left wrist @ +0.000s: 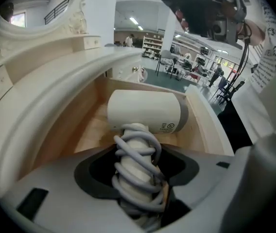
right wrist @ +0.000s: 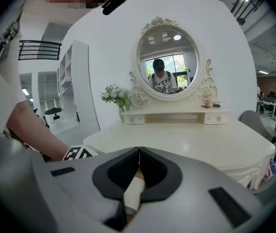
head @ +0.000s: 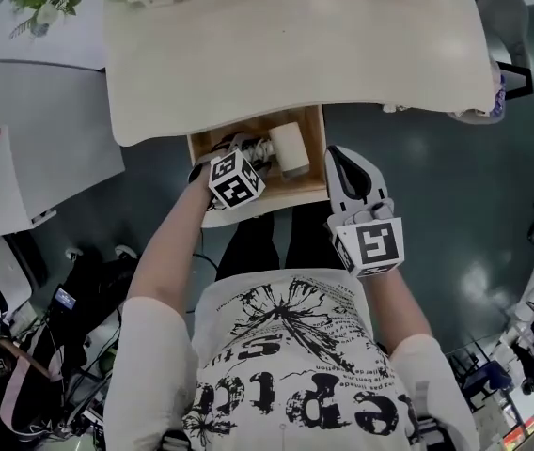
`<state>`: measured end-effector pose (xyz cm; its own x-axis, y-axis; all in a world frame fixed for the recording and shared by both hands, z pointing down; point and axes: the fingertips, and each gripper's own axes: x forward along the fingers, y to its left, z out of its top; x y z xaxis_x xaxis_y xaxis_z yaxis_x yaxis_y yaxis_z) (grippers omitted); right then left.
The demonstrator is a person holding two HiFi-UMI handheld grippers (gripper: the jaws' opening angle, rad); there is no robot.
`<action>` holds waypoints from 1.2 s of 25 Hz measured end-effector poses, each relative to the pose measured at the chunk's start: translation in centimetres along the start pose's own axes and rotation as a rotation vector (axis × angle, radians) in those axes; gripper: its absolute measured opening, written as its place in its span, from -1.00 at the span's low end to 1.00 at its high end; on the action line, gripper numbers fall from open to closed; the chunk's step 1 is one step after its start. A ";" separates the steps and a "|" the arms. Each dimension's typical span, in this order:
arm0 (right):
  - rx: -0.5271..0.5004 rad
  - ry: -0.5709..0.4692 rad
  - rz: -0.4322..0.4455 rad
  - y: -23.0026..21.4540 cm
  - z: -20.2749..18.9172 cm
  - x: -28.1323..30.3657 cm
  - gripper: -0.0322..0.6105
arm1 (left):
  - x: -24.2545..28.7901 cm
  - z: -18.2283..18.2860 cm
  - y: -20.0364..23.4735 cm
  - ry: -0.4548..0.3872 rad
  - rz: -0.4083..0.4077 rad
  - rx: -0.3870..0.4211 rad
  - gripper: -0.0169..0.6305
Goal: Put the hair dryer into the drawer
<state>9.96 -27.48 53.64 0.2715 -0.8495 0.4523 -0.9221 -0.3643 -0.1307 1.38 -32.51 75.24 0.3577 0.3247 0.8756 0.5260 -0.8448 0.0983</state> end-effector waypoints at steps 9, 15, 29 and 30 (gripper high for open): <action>0.043 0.041 0.002 0.6 -1.6 2.5 -0.85 | 2.8 -3.3 1.9 0.100 -0.053 0.021 -0.16; 0.035 0.047 0.023 1.0 -1.4 2.8 -0.85 | 3.9 -4.6 1.6 0.199 -0.075 0.023 -0.15; -0.005 0.003 0.042 0.7 1.6 1.6 -0.85 | -1.6 -0.8 2.4 0.054 0.053 -0.086 -0.12; -0.008 -0.006 0.046 0.7 2.1 1.5 -0.85 | -2.6 0.0 2.7 0.025 0.082 -0.087 -0.16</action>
<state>10.25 -29.81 52.39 0.2306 -0.8674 0.4409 -0.9357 -0.3220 -0.1440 1.84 -35.63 73.21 0.3767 0.2430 0.8939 0.4268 -0.9020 0.0653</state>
